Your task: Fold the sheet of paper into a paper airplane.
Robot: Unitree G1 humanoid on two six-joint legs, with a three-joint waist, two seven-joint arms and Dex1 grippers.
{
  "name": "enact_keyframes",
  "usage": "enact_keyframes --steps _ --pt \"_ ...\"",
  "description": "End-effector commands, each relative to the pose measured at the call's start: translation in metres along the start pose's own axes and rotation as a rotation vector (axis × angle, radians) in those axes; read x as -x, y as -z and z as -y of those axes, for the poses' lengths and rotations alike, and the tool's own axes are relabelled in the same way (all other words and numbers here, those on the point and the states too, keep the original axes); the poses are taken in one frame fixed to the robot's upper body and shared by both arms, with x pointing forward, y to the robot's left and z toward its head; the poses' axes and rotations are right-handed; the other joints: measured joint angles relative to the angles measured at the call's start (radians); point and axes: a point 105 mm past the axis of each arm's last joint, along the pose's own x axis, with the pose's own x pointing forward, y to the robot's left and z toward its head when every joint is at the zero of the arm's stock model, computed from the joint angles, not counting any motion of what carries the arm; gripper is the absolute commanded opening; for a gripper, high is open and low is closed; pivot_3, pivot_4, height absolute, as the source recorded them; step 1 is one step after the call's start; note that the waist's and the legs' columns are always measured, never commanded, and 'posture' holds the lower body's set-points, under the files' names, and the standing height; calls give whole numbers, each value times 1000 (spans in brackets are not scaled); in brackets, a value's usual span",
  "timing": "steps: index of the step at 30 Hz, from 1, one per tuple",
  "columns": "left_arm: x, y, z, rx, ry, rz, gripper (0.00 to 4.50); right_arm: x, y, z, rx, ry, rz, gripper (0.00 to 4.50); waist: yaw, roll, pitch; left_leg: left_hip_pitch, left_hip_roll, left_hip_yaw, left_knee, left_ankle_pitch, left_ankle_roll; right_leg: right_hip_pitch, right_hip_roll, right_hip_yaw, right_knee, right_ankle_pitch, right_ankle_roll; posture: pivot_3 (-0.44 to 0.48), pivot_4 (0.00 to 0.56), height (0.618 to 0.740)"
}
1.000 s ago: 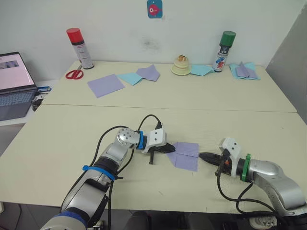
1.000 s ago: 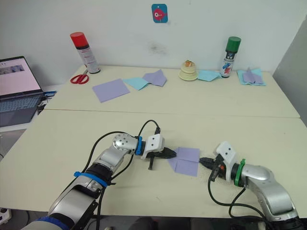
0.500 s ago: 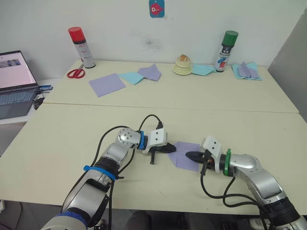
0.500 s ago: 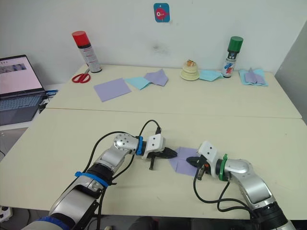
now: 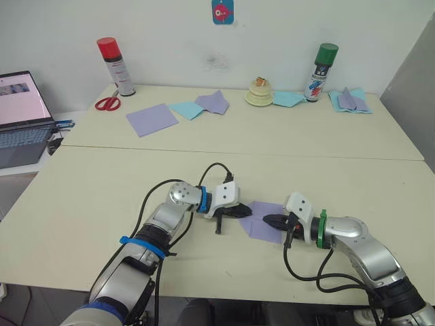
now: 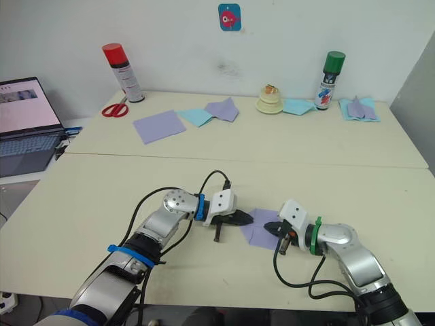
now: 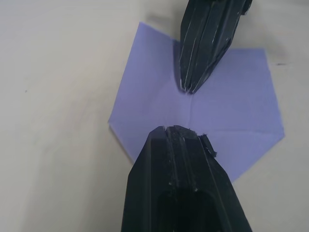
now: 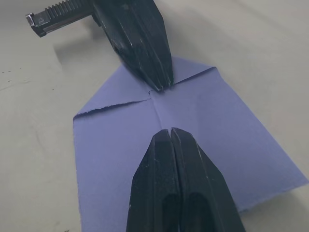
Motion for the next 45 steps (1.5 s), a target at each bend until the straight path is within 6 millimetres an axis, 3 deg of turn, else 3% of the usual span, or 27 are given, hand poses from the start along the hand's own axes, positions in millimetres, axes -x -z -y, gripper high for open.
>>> enact_keyframes --steps 1,14,28,34,39,42,45 --pt "-6 10 8 1 38 -46 0 -2 26 -3 -41 0 -113 17 -1 0 0 0 0 0 0 0 0 0 0 0 0 0 0 0 150 717" --pt "29 59 16 217 -37 -130 0 -3 27 -2 -24 -10 -135 17 -6 0 0 1 1 0 -1 0 0 0 1 0 0 0 0 0 150 717" --pt "61 85 22 344 -103 -170 0 -4 28 -2 -9 -26 -145 17 -16 -1 -1 7 1 0 -7 0 0 2 1 1 1 0 -1 0 150 717" --pt "62 86 24 358 -114 -165 0 -4 27 -2 0 -32 -141 17 -16 -2 -3 14 1 2 -14 0 0 6 1 2 -2 -1 -2 0 150 717" --pt "55 83 27 340 -91 -159 0 -4 5 -1 20 -36 -33 17 -16 -2 -3 15 1 2 -14 0 0 6 1 2 -1 -1 -2 0 150 717" --pt "53 82 29 326 -84 -157 0 9 -17 1 2 -47 61 17 -16 -1 -1 14 2 2 -14 0 0 6 1 2 -1 -1 -2 0 150 717" --pt "51 81 30 311 -78 -158 0 30 -25 6 -5 -40 85 583 -16 1 1 14 2 2 -14 0 0 5 1 2 -1 -1 -2 0 150 717"
